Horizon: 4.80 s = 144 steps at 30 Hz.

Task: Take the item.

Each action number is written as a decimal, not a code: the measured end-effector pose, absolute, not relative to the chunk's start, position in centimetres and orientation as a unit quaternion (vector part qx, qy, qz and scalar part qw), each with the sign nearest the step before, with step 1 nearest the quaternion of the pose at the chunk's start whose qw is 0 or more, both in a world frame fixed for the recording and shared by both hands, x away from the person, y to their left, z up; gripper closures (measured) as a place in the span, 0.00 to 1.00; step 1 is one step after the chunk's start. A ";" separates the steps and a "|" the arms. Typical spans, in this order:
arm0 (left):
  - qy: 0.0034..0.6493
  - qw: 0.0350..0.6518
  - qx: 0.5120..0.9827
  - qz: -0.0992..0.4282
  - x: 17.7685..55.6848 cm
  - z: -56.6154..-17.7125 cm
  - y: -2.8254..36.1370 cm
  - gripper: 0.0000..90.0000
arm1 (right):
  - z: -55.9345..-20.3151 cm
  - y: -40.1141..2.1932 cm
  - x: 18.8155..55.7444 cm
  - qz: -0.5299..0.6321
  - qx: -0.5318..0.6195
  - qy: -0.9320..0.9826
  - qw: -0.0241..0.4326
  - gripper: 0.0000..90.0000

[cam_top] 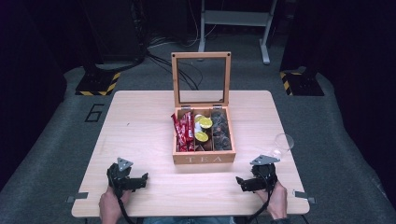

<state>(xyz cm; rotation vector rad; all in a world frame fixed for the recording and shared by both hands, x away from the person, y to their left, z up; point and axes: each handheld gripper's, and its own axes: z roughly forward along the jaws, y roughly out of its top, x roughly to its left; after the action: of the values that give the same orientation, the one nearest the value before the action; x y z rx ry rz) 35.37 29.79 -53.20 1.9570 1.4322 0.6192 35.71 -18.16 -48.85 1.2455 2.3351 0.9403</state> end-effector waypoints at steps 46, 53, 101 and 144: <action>0.543 0.314 0.742 0.235 35.4 -53.2 29.8 0.00 | -41.7 -13.1 42.9 0.365 0.368 0.843 0.146 0.04; 0.544 0.314 0.742 0.235 35.4 -53.2 29.8 0.00 | -41.8 -12.2 44.7 0.363 0.369 0.845 0.136 0.08; 0.543 0.314 0.742 0.235 35.4 -53.2 29.8 0.00 | -45.1 -9.1 48.4 0.272 0.372 0.878 0.132 0.85; 0.543 0.314 0.742 0.235 35.4 -53.2 29.8 0.00 | -41.6 -9.7 46.0 0.298 0.347 0.870 0.183 1.00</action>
<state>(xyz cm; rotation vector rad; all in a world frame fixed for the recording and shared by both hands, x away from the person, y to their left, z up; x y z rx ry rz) 35.36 29.78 -53.21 1.9563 1.4323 0.6195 46.03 -9.73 -41.62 0.9784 2.4551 0.8405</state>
